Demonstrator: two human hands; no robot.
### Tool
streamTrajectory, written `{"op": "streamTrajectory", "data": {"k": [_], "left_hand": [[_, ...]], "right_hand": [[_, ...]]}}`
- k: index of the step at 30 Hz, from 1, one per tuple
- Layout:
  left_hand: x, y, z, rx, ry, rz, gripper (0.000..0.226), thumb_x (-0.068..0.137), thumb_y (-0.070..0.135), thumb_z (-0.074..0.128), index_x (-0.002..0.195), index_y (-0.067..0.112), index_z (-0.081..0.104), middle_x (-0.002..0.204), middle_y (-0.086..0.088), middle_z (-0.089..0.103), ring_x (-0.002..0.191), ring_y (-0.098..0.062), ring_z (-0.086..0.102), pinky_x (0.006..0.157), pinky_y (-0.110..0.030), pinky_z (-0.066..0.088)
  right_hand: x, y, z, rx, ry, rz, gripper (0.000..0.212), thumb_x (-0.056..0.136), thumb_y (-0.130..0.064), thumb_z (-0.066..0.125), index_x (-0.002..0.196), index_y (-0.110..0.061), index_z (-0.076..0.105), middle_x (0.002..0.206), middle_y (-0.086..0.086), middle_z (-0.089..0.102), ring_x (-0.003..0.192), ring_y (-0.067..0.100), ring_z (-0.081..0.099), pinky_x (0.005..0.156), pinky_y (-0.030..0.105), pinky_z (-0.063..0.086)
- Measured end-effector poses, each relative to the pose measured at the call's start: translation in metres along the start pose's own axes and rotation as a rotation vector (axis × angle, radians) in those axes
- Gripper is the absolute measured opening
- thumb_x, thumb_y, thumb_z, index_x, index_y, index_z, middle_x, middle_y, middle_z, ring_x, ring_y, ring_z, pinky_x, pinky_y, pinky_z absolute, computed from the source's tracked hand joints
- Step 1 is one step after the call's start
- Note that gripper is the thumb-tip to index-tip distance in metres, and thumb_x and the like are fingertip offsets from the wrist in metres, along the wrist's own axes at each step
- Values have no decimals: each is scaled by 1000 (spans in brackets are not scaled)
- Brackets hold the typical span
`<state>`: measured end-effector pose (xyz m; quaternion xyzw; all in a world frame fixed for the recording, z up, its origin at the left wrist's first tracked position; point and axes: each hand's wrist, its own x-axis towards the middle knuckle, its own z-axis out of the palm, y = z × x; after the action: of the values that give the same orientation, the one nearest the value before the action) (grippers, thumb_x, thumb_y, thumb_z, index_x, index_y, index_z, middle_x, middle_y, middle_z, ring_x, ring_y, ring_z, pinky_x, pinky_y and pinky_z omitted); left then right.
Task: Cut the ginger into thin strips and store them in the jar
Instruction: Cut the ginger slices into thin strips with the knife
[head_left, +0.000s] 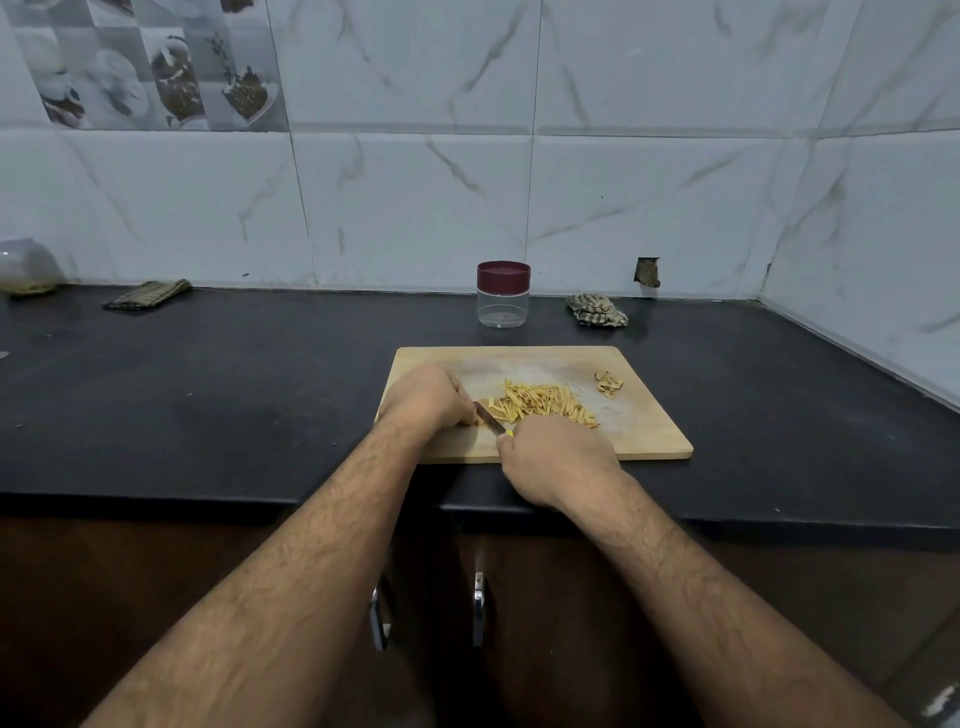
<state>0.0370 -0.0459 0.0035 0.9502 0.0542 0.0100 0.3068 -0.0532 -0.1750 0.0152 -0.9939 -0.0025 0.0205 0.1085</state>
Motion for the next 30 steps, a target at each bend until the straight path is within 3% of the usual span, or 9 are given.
{"op": "streamTrajectory", "data": {"k": [5,10,15,19,24,30], "left_hand": [[0,0,0,-11,7,0,4,79,22,74,81,22,77,86,12,71,85,-9,61,63,-22,44],[2,-1,-1,-27,-17,2,0,80,23,77,80,23,77,81,15,68,77,-3,55,61,-23,41],[2,-3,-1,-40,-4,-4,4,80,22,77,84,21,78,78,15,66,76,-3,54,62,-22,42],[2,-3,-1,-40,-8,3,12,80,22,78,90,18,78,74,15,66,71,0,52,59,-21,41],[4,-3,-1,-19,-12,-10,16,79,23,78,93,16,78,91,8,72,88,-10,61,79,-28,52],[5,-3,-1,-9,-7,0,14,79,26,78,91,18,77,95,6,73,97,-13,65,79,-27,53]], "right_hand": [[-9,0,3,-72,-2,16,26,103,-28,40,111,-16,62,95,1,57,86,23,56,73,34,44],[-28,5,11,-90,33,35,23,102,-28,45,112,-18,63,94,1,57,83,23,55,66,34,42],[-27,2,7,-115,13,45,25,102,-28,44,117,-17,61,104,4,61,86,24,52,68,34,42],[-22,2,2,-72,29,56,24,103,-28,43,113,-17,62,96,2,57,86,22,54,69,34,43],[-16,-4,2,-76,42,9,25,103,-28,41,115,-16,60,96,2,54,86,23,54,72,35,45],[-13,-7,4,-83,38,15,25,103,-26,41,115,-16,61,96,2,54,86,23,53,71,35,43]]}}
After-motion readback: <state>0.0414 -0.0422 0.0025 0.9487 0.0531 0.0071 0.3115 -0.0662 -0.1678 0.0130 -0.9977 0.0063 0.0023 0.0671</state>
